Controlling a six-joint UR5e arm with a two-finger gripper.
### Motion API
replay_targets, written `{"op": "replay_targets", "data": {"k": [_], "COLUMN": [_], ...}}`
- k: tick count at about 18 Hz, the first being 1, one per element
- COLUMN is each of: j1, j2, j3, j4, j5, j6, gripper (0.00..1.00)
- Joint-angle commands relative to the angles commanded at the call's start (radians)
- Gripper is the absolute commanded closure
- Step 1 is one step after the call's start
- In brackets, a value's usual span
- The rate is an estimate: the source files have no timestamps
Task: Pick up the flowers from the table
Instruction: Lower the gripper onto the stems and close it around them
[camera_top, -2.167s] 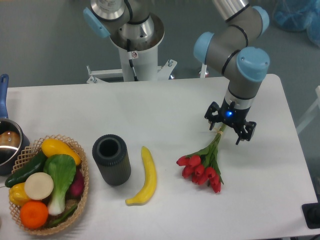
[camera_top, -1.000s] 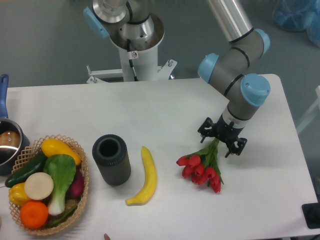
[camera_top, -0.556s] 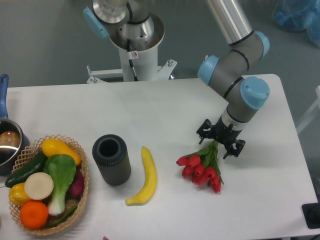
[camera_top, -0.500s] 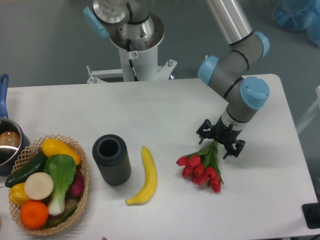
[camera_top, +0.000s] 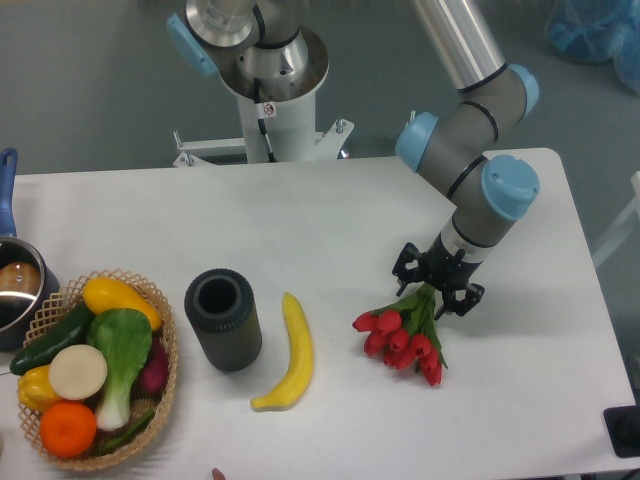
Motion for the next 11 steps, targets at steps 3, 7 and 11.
{"op": "replay_targets", "data": {"k": [3,7,11], "j1": [0.000,0.000,0.003], "j2": [0.000,0.000,0.006], "j3": [0.000,0.000,0.002], "j4": [0.000,-0.002,-0.008], "j5": [0.000,0.000,-0.026], "j6": [0.000,0.002,0.000], "gripper": [0.45,0.48,0.52]}}
